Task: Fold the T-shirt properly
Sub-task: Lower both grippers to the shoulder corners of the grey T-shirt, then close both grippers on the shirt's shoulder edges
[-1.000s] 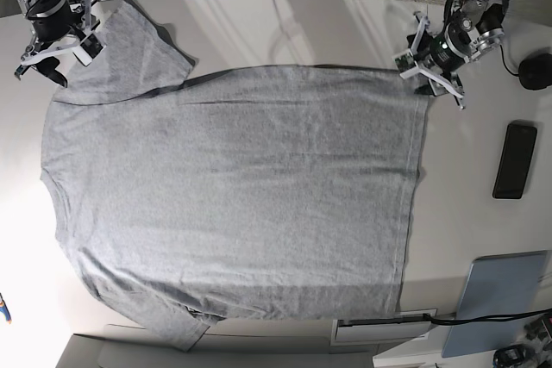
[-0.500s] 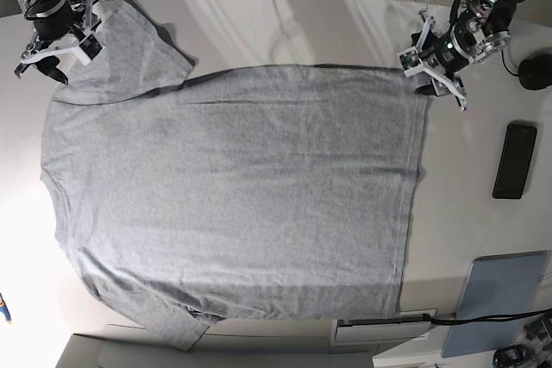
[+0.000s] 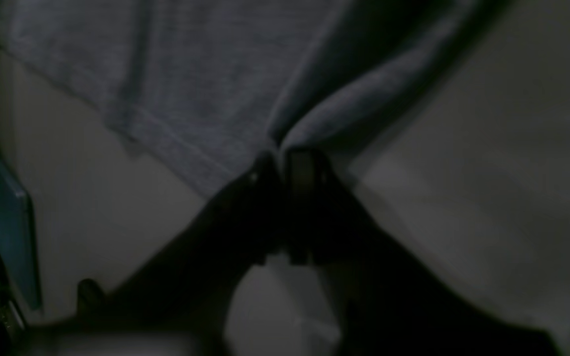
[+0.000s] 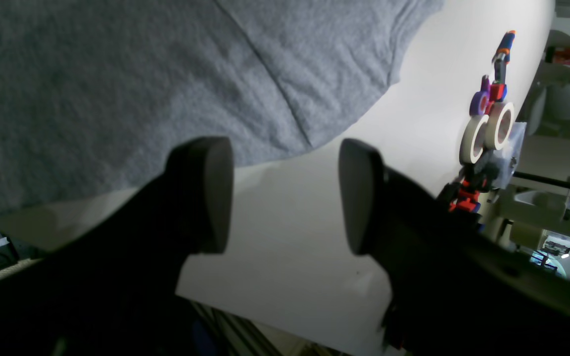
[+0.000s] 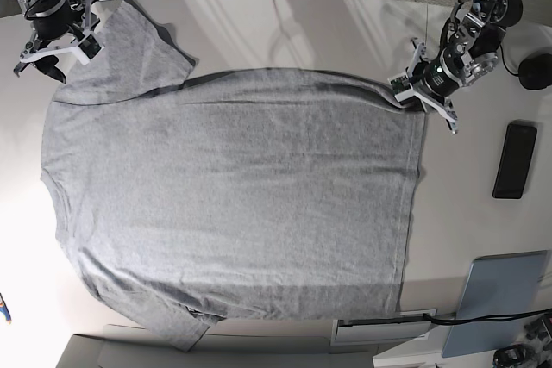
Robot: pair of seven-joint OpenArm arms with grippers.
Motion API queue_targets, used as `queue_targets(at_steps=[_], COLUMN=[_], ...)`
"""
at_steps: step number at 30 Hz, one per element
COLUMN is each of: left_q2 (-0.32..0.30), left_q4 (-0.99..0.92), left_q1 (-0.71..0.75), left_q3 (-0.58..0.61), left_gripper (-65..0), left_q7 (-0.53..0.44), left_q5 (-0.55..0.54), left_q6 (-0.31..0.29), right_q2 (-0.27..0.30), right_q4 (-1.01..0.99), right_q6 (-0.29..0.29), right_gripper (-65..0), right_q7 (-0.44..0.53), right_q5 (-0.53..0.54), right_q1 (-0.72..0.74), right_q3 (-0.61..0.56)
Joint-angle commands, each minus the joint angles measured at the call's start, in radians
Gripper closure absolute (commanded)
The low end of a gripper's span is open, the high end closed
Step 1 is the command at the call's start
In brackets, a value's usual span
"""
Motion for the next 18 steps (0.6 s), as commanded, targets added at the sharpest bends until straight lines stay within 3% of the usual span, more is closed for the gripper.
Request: queue_targets(at_steps=[1, 4, 8, 14, 18], left_q2=[-0.011, -0.011, -0.008, 0.020, 0.068], left_q4=[-0.024, -0.024, -0.020, -0.018, -0.018], left_q1=[0.020, 0.023, 0.031, 0.054, 0.053], left_q3=[0.010, 0.010, 0.010, 0.010, 0.010], left_gripper=[0.0, 0.0, 0.0, 0.0, 0.0], left_q7=[0.087, 0.088, 0.097, 0.103, 0.108], left_q5=[0.030, 0.029, 0.009, -0.011, -0.011], left_q6=[-0.075, -0.074, -0.074, -0.070, -0.069], right_q2=[0.014, 0.016, 0.062, 0.146, 0.195], right_q4=[0.013, 0.013, -0.038, -0.191, -0.253], right_q6=[-0.016, 0.005, 0.117, 0.141, 0.175], right_gripper=[-33.5, -33.5, -33.5, -33.5, -33.5], right_q7=[0.002, 0.002, 0.051, 0.108, 0.114], right_q5=[-0.006, -0.010, -0.068, -0.133, -0.138], right_q1=[-0.003, -0.003, -0.003, 0.024, 0.074], right_q3=[0.008, 0.008, 0.008, 0.004, -0.062])
